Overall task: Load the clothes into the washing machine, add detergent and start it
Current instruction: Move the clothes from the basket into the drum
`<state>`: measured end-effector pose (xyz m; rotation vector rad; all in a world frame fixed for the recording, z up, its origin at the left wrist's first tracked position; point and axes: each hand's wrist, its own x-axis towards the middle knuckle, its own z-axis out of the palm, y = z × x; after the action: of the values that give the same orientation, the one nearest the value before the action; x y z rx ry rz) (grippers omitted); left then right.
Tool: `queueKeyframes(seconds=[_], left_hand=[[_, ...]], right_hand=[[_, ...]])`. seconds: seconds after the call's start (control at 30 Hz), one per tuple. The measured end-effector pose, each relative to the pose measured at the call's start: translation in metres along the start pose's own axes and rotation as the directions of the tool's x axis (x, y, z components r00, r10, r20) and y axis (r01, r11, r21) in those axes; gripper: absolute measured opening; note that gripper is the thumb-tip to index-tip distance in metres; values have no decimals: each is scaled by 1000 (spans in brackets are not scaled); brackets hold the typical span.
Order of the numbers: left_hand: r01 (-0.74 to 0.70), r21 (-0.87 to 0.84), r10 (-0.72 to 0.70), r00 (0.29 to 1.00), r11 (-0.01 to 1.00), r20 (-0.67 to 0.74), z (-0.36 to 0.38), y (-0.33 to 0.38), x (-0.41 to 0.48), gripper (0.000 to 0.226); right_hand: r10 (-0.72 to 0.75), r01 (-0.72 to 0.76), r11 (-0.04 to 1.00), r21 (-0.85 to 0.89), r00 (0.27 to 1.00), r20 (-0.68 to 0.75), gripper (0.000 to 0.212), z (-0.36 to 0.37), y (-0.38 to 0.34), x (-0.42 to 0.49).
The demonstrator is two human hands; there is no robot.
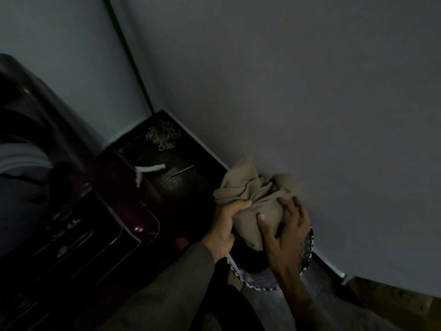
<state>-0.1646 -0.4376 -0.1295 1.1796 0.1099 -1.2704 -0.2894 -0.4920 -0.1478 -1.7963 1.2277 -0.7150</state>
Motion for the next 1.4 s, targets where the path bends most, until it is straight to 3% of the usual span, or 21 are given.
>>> queueKeyframes(seconds=[0.1,0.17,0.23,0.37,0.47,0.53,0.63,0.77,0.9,1.0,1.1,1.2,1.23,1.33,1.4], left_hand=[[-28,16,27,999,999,40,2,25,-20,55],[-52,59,47,995,997,86,5,45,-34,47],[-125,119,111,987,985,115,10,64,-48,51],[-309,228,285,949,923,133,13,104,-74,35],[-399,267,394,916,877,76,4,128,-96,43],[-412,233,416,909,881,33,-5,140,-111,63],[-430,187,442,897,883,-23,-27,156,-132,67],[-409,70,408,912,910,31,-69,176,-169,90],[-491,-88,496,866,867,59,-118,200,-219,90],[-568,-191,579,815,800,-1,-164,218,-255,84],[-595,-114,585,803,796,-112,-215,234,-285,91],[-574,-10,559,800,819,-219,-270,238,-300,74],[-563,1,546,802,826,-242,-286,237,-303,68],[-542,65,532,785,838,-318,-330,230,-305,58],[-485,167,511,776,858,-370,-353,224,-304,54]], right_hand=[[59,-117,932,344,983,174,93,-4,-31,4],[49,-175,865,471,962,268,103,-8,-54,2],[41,-183,840,511,960,276,100,-11,-75,2],[-9,-164,767,620,964,266,76,-12,-120,0],[19,-254,680,688,944,329,78,-8,-157,-4],[13,-283,657,699,931,365,85,-3,-180,-7],[-44,-329,606,724,895,443,69,13,-217,-13],[-171,-462,544,700,756,632,62,41,-256,-28],[-211,-554,588,590,599,773,58,78,-290,-53],[-212,-586,638,500,491,845,64,108,-318,-69],[-182,-548,747,377,377,908,52,139,-345,-85],[-164,-445,853,273,269,949,49,176,-357,-101],[-141,-425,872,242,256,956,52,189,-359,-105],[-30,-370,916,153,318,948,63,223,-365,-120],[25,-297,951,88,356,934,53,240,-370,-132]])
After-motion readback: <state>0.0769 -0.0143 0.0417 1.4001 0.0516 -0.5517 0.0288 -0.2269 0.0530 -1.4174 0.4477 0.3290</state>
